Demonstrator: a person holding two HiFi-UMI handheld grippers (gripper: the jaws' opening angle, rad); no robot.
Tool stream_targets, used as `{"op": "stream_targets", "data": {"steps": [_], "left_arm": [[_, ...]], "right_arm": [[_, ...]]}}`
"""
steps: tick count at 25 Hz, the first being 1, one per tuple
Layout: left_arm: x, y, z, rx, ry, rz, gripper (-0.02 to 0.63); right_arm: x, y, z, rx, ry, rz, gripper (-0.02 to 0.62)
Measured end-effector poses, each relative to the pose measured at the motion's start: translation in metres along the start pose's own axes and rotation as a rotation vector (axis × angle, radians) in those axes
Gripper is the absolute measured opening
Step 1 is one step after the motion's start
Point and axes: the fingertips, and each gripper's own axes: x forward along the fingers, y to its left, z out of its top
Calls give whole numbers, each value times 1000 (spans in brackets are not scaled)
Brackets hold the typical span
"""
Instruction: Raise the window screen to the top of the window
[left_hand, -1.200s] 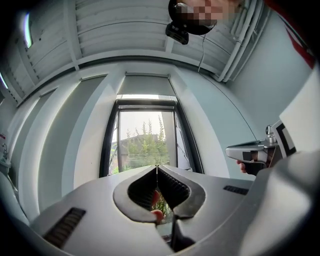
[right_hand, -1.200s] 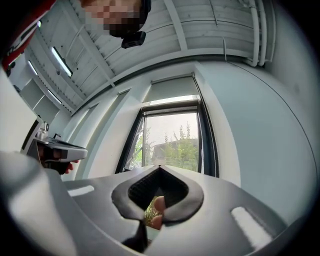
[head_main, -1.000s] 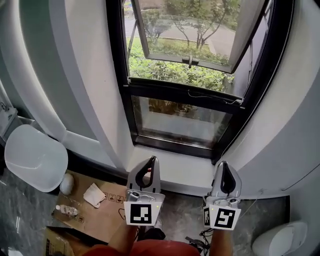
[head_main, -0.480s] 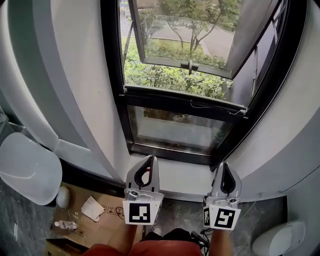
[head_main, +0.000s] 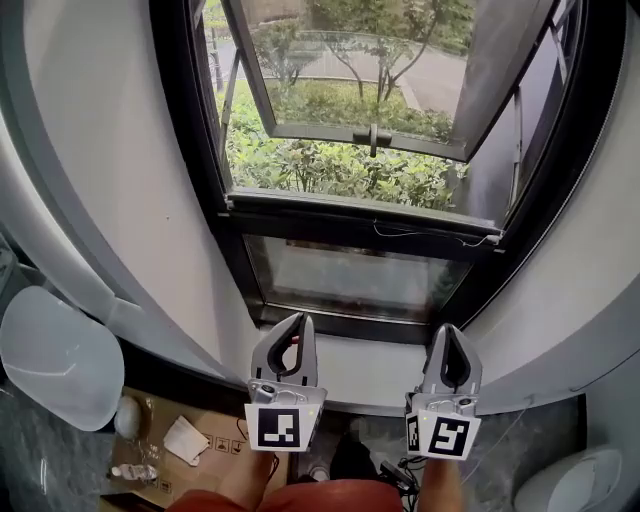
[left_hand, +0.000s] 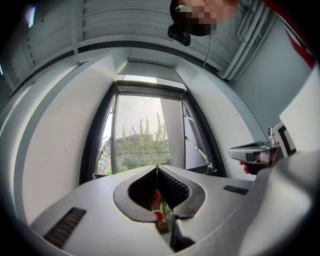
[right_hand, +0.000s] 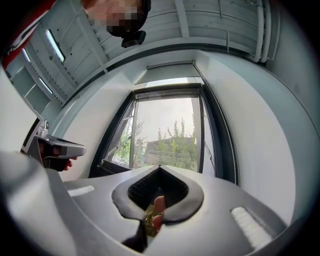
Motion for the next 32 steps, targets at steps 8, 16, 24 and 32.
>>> {"op": "stream_targets", "data": {"steps": [8,16,24,32], "left_arm": [[88,-3,-11,21,19,11,6],[167,-18,-24,59,16,18,6],[200,-16,-33,89,40,35,6],[220,0,-37,115,27,-11,6]], "right_arm": [[77,-35,-23,10,-3,27,11],[138,-76,-51,18,-8,48,10],[172,-87,-71,63,-12,64,10],[195,-73,-74,38,-6,54,11]]}}
